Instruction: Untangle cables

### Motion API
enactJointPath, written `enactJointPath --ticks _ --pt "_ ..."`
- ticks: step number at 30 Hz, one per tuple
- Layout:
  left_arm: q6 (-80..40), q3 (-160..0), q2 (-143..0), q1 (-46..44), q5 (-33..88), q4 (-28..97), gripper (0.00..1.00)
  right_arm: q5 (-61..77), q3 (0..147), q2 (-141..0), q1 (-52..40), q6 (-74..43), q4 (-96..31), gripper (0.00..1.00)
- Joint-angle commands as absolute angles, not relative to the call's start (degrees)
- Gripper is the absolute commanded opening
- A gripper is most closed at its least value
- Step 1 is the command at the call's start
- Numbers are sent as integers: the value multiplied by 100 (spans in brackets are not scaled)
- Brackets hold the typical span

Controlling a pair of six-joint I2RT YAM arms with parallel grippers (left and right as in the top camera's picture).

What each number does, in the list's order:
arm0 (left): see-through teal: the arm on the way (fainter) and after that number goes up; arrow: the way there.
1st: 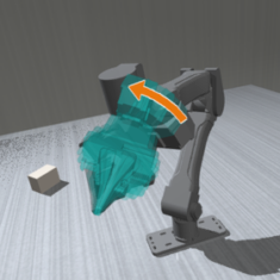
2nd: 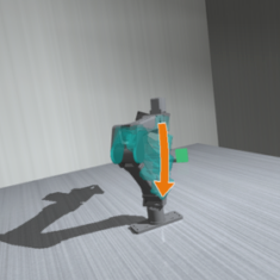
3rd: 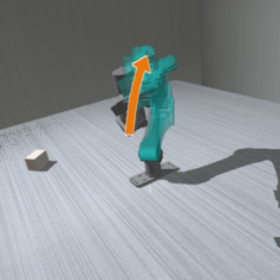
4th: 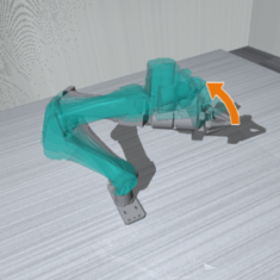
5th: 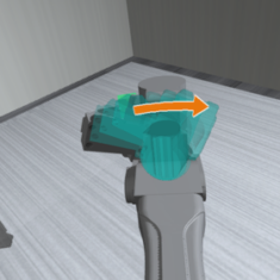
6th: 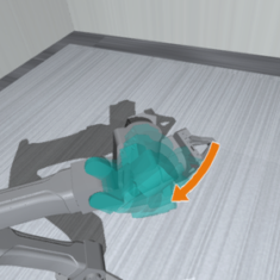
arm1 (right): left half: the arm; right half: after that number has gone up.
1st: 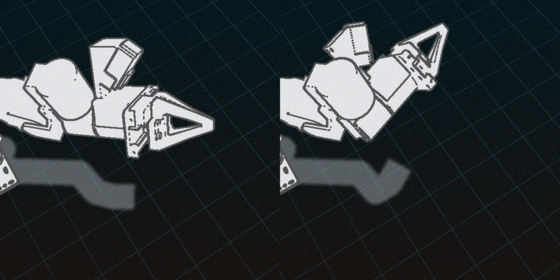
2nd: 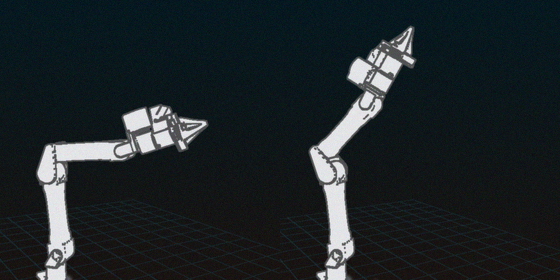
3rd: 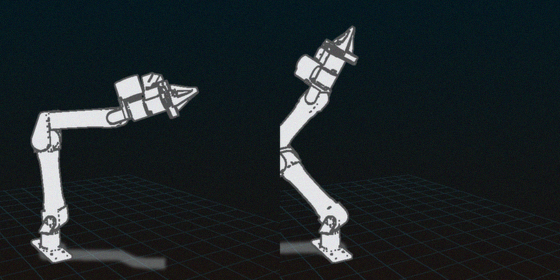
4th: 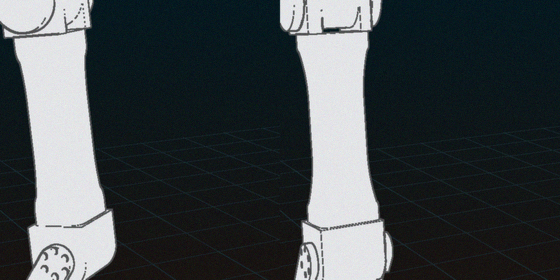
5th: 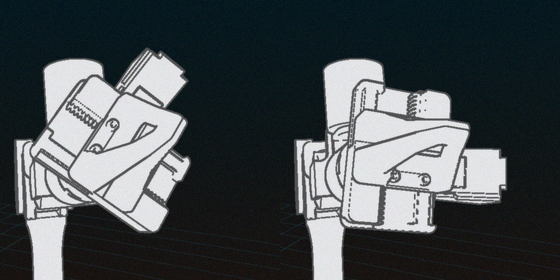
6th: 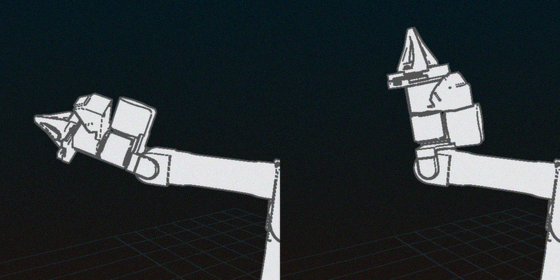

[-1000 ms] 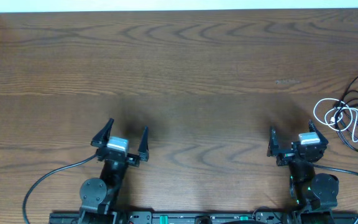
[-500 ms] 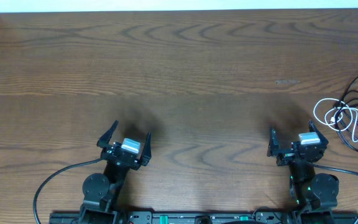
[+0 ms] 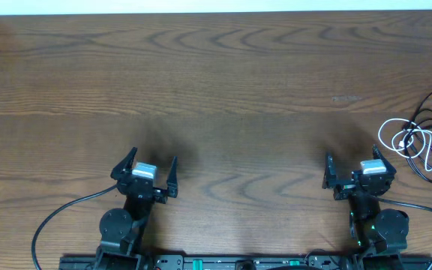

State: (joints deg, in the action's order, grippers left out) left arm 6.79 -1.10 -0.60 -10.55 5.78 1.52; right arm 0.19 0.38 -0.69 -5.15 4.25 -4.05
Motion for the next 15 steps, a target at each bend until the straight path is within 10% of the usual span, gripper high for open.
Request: enactJointPath --ticks 1,15 --pt "8 -21 -8 -1026 491 381 96 -49 32 -30 -491 497 -429 99" --pt "10 -21 -8 -1203 510 381 96 -49 32 -30 -491 497 -429 99"
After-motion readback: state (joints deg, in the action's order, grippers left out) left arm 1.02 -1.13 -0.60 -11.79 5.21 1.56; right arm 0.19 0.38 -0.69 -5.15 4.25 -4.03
